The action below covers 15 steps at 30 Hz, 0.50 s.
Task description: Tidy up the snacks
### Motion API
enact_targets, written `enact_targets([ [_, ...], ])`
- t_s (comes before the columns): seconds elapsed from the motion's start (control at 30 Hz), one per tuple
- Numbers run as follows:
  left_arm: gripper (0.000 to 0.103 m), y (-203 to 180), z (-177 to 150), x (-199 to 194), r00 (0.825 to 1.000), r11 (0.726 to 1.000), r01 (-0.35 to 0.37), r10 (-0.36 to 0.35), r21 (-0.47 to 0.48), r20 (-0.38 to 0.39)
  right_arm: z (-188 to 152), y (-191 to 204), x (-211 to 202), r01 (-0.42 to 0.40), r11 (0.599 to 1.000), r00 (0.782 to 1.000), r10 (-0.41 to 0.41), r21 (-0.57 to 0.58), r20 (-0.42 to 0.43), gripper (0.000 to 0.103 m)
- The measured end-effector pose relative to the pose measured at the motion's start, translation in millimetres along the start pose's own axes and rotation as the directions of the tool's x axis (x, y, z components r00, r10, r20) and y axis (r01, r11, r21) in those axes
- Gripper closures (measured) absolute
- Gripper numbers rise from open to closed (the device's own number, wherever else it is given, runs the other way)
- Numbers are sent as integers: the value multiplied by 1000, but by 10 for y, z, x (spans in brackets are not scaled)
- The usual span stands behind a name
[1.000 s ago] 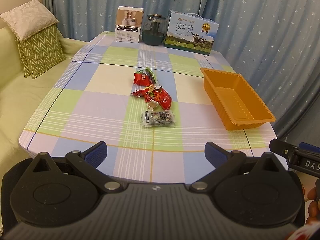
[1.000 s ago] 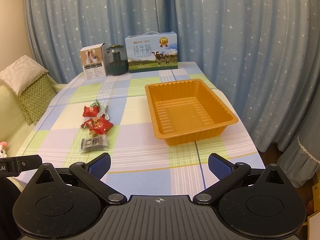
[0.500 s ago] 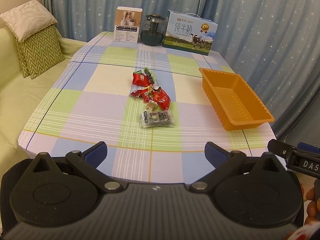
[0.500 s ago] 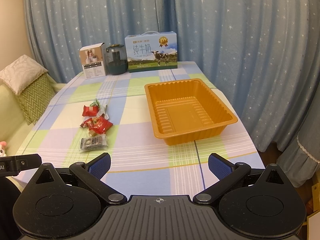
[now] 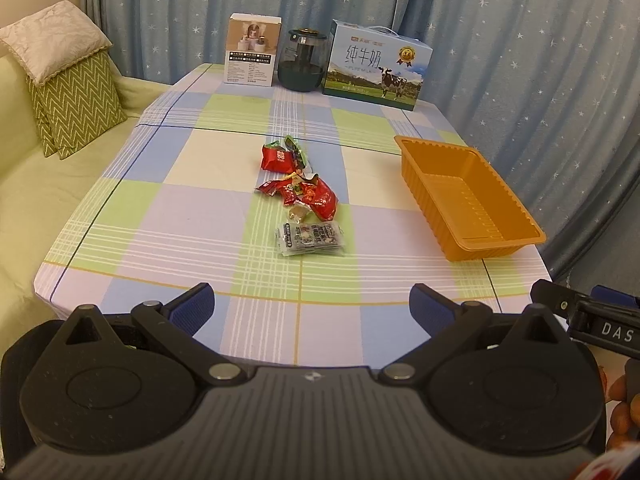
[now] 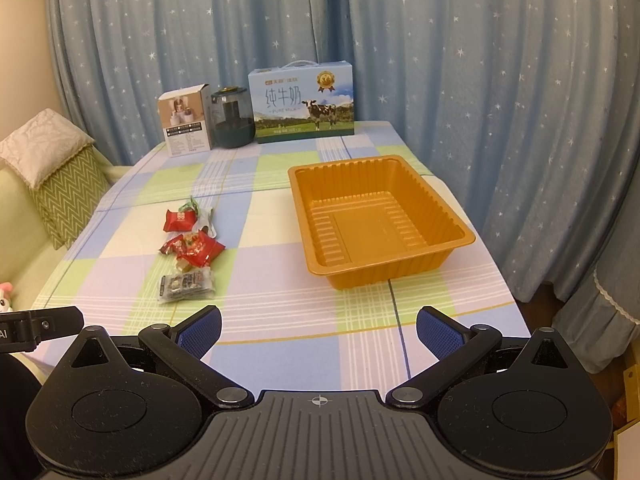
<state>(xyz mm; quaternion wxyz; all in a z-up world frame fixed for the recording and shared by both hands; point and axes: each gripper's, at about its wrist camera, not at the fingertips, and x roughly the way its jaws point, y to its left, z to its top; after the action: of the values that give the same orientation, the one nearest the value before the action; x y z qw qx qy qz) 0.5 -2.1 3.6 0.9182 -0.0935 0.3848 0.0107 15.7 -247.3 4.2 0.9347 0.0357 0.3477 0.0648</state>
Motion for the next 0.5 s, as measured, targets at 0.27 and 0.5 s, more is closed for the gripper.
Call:
enact_targets([
  [0.27,0,-11,12,4,1000,1000,0,0,2,0,4,3,0,-1,1000,1000,1,0,0,0],
  [0.5,0,-10,23,5,1000,1000,3,-3,1,-1,7,5,1,0,1000,1000,0,0,-1,0],
])
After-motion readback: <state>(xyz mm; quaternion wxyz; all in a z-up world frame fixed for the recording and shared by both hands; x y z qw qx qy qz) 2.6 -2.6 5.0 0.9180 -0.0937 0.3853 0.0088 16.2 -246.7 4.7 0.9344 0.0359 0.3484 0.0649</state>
